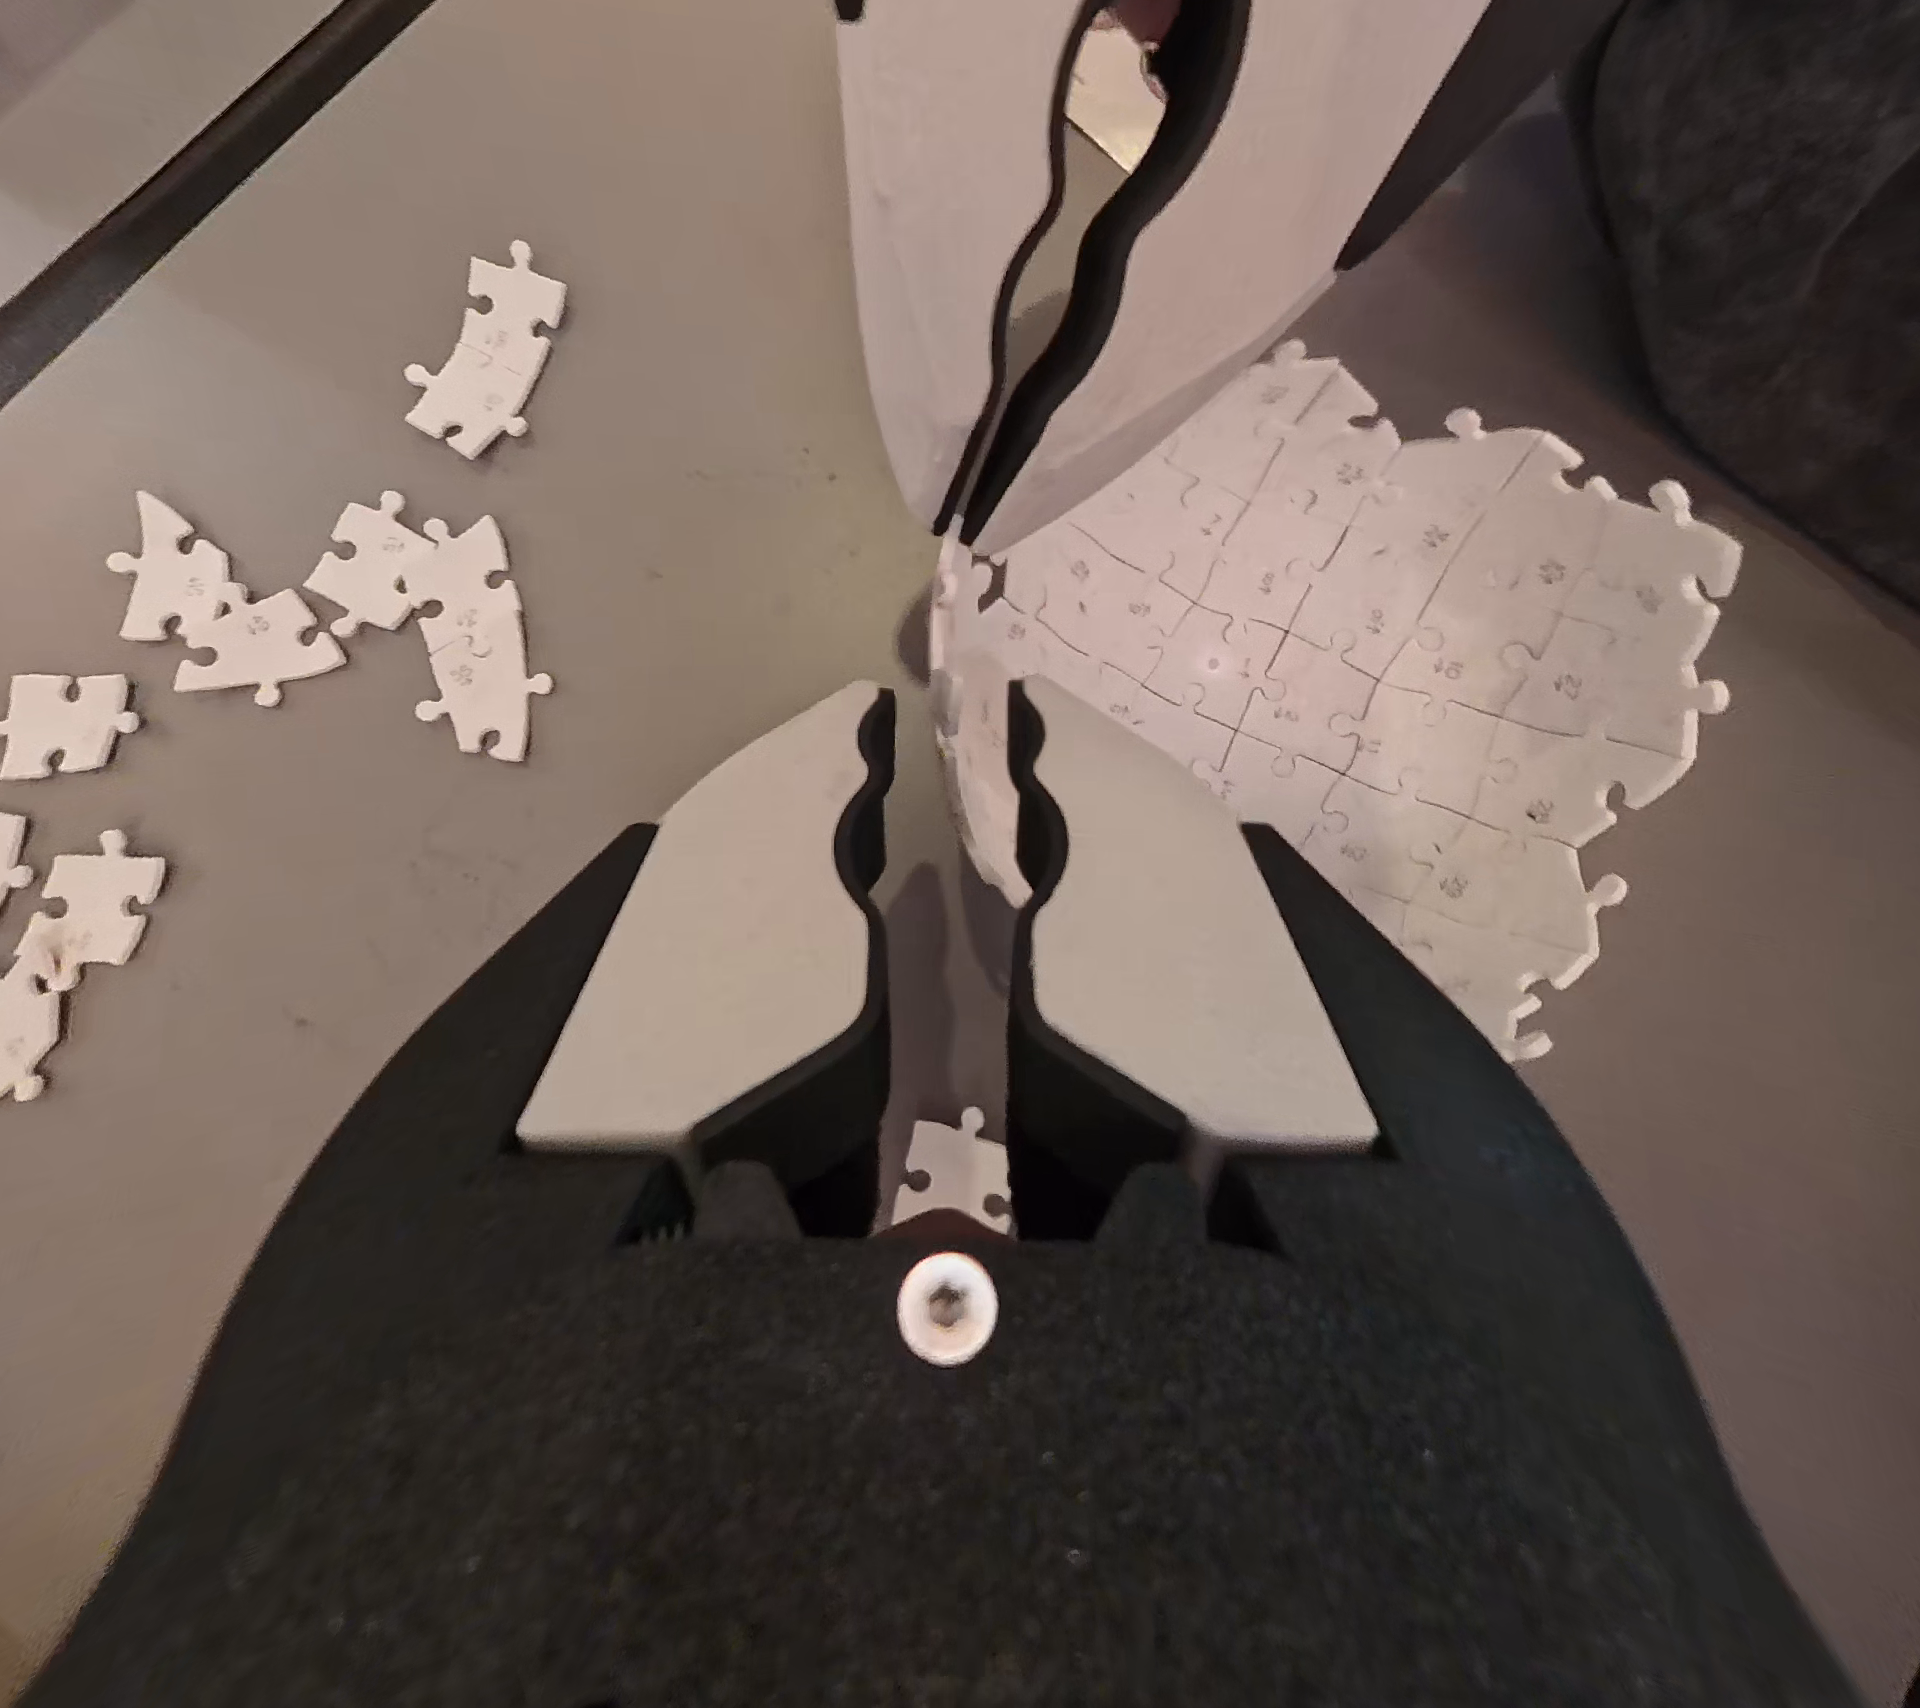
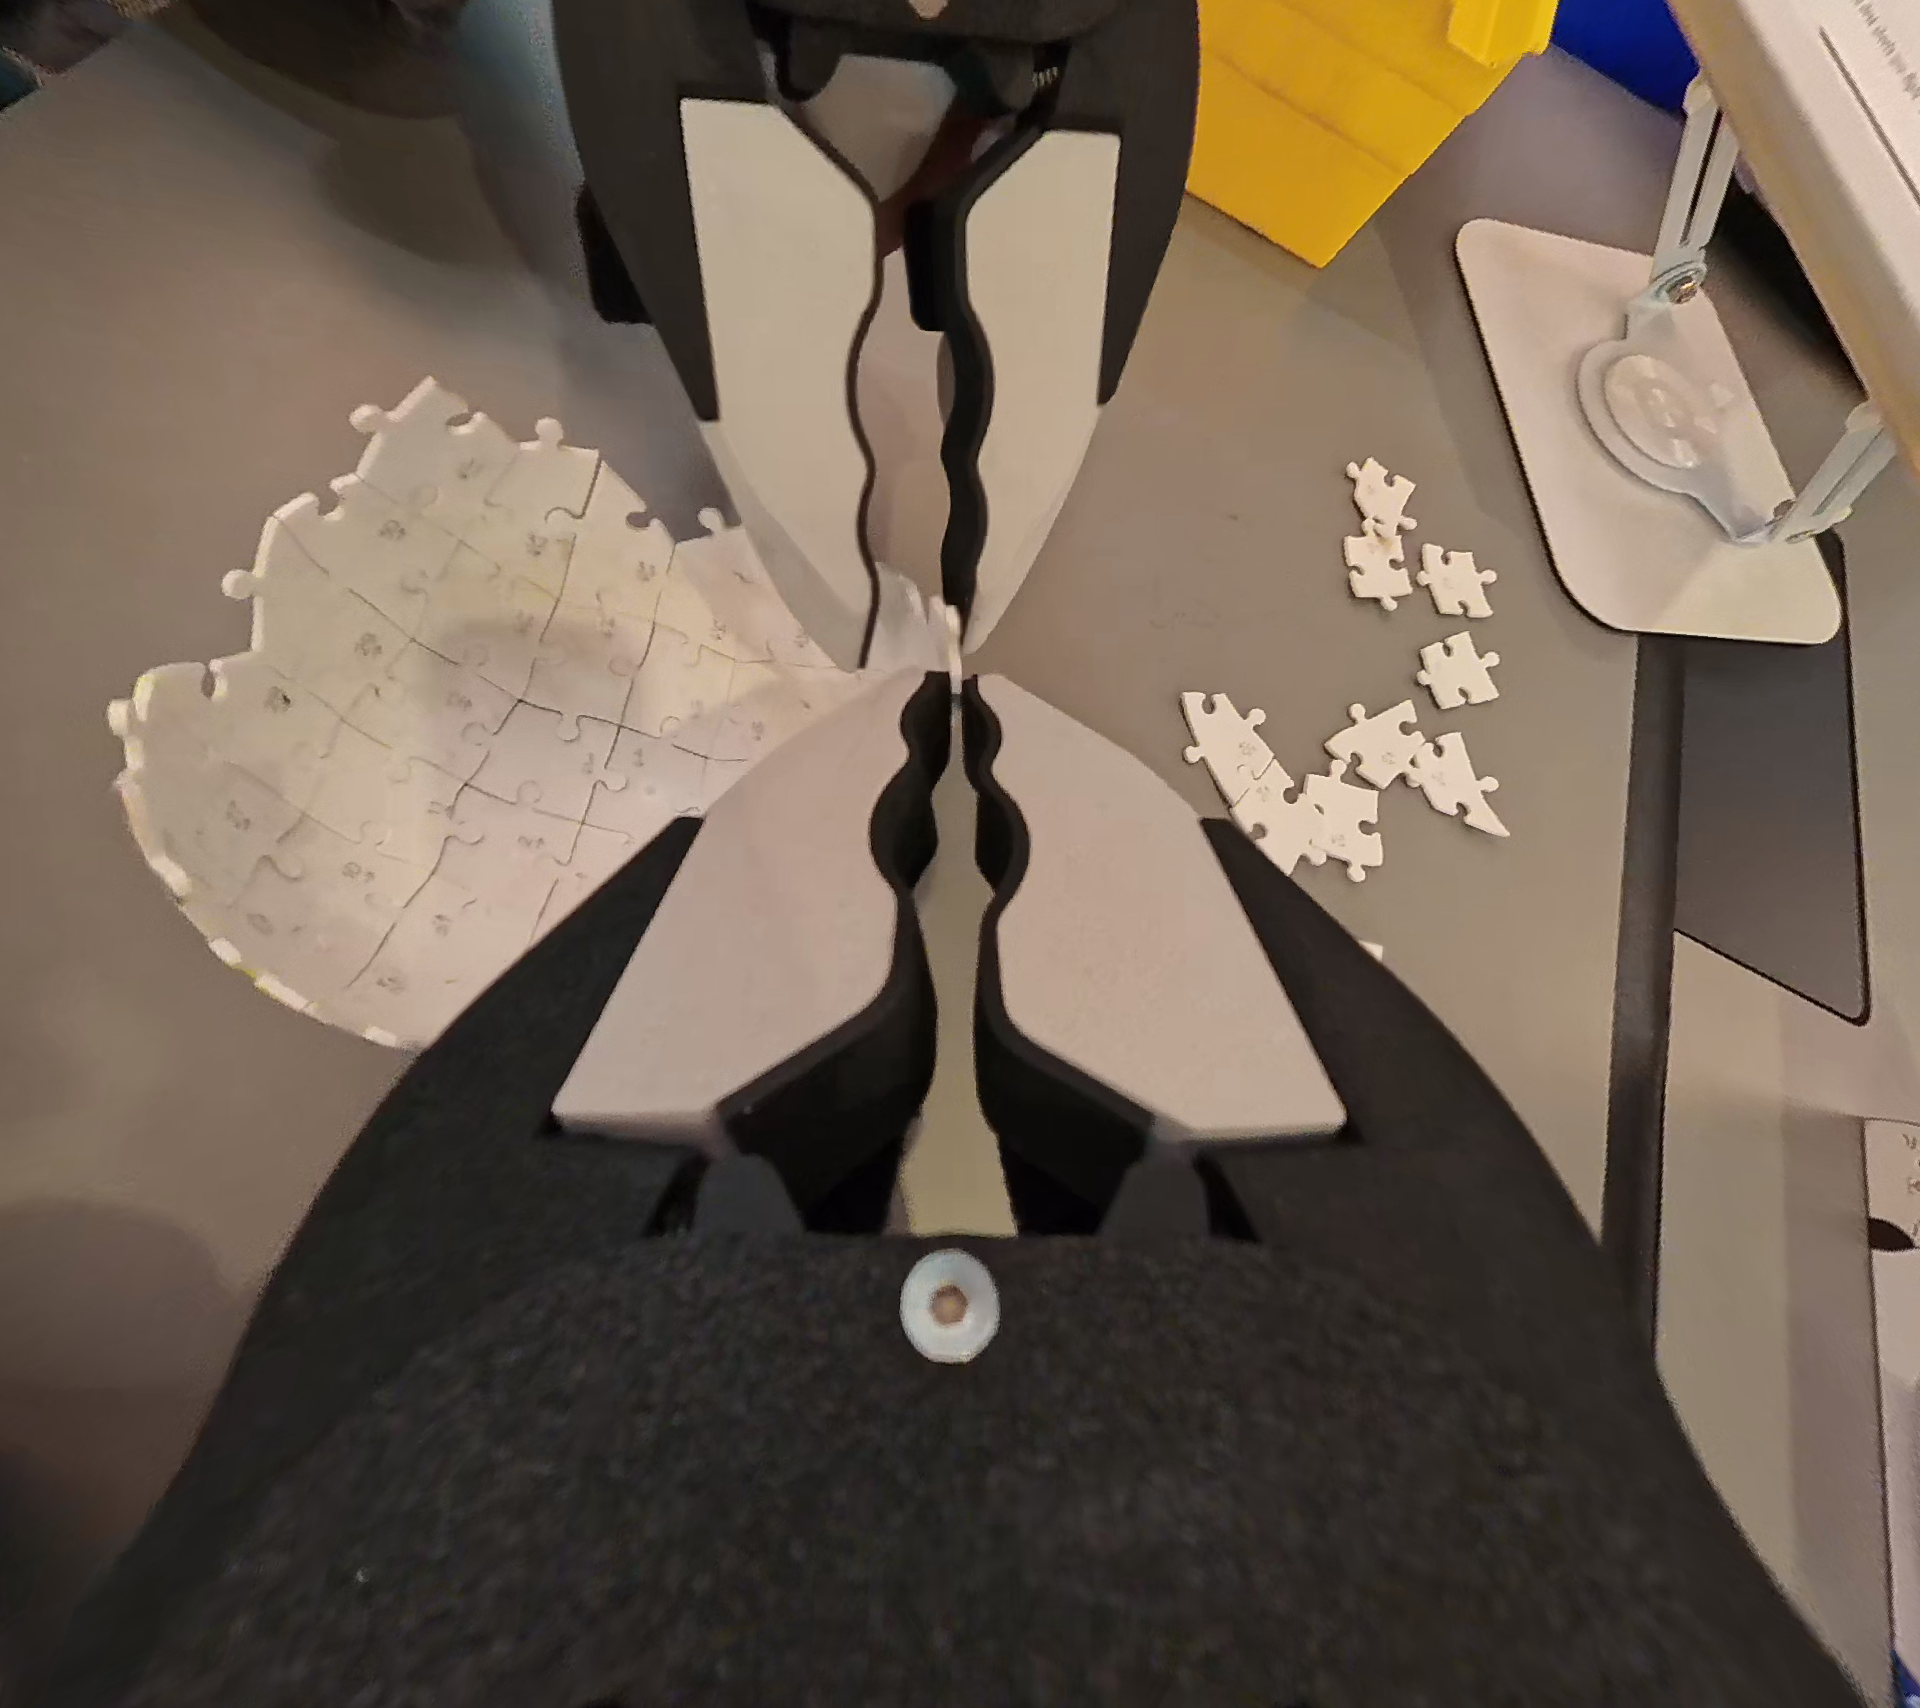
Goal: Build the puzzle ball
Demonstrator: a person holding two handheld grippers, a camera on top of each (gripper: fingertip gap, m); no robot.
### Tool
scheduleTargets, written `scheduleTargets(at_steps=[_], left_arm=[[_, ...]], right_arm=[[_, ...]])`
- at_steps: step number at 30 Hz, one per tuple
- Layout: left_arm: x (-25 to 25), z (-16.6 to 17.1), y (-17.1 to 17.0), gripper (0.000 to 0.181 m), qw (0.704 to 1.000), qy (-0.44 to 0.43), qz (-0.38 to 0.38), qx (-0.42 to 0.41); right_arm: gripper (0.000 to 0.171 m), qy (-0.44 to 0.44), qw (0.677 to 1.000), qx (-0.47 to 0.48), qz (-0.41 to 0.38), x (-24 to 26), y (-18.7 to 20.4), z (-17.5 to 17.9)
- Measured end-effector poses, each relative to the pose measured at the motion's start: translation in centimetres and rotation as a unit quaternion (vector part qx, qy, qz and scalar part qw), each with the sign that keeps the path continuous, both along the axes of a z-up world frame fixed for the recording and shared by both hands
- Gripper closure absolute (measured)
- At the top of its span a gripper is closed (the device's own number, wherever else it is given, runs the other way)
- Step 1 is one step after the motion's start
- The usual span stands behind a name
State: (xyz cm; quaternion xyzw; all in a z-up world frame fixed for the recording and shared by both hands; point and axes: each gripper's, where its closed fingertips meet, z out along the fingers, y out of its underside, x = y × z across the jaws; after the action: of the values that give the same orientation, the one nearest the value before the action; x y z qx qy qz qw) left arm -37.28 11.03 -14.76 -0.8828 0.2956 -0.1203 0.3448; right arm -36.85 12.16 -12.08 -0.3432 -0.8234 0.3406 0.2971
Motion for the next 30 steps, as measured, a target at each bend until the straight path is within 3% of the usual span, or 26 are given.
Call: scheduleTargets(at_steps=[8,23,26,30], left_arm=[[0.3,1.2,0.4,0.165,0.999,-0.028,0.009,0.015],[0.0,1.1,0.7,0.179,0.997,0.041,-0.015,0.067],[-0.1,1.1,0.7,0.179,0.996,0.042,-0.017,0.073],[-0.2,1.1,0.8,0.179,0.996,0.037,-0.019,0.079]], right_arm=[[0.169,0.016,0.999,0.041,0.011,-0.1,-0.1,0.1],[0.169,0.012,0.997,0.074,0.007,0.0,0.0,-0.4],[0.158,-0.012,0.997,0.080,-0.005,0.2,0.5,-0.9],[0.157,-0.012,0.998,0.064,-0.006,0.2,0.5,-0.8]])
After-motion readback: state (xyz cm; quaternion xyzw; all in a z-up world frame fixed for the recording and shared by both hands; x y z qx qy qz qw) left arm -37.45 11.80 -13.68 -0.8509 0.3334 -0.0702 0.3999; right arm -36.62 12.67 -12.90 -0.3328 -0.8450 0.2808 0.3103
